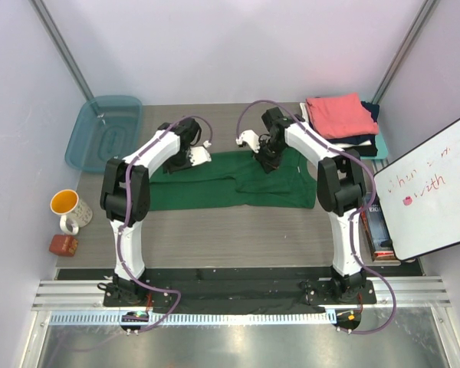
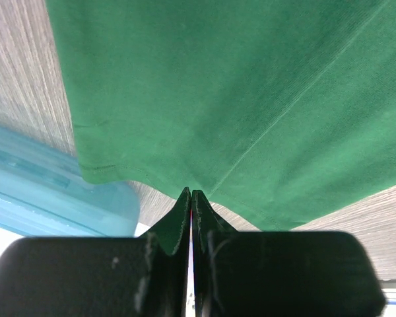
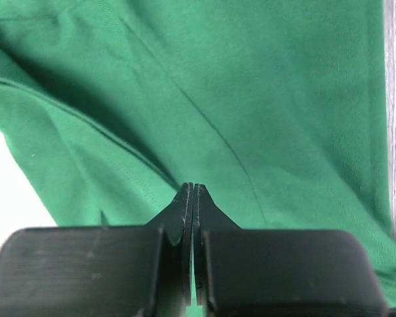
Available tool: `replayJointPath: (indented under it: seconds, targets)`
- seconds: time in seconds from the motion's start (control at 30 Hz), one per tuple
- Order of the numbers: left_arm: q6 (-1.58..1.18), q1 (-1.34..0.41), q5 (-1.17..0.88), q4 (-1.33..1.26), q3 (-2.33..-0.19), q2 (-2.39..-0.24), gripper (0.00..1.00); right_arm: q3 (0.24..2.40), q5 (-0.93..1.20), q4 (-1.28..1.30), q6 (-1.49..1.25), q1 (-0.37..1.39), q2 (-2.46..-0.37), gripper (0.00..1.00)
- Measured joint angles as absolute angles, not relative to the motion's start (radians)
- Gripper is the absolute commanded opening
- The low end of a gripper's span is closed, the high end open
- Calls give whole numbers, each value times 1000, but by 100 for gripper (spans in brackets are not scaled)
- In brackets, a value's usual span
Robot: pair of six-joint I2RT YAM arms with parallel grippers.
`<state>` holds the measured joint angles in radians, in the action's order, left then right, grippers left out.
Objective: Fold and stack the t-shirts
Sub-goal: Fold the other side of the tshirt into a rectangle
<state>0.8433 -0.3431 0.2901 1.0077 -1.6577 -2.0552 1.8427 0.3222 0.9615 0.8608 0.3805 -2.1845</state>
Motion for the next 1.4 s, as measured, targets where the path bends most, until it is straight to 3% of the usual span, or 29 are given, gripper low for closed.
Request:
replayJointPath:
  seconds: [0.6,0.83,1.07,1.3,1.4]
  targets:
    - [819,-344,290,1013,-1700,-2059,0,1811,330,924,875,445,-2236,1]
    - [821,-345,290,1016,-1723,-2075,0,1885,387,1205,1005,462,-2243,1]
    - [823,-347,287,1025,-1751,-2098,0,1889,415,1297,1075,500,-2243,1]
    - [823,-358,286,1029,-1752,-2099,0,1858,424,1320,1024,545,-2236,9]
    - [822,-360,292,1016,-1752,-2099,0,1775,343,1213,926,550,-2177,7]
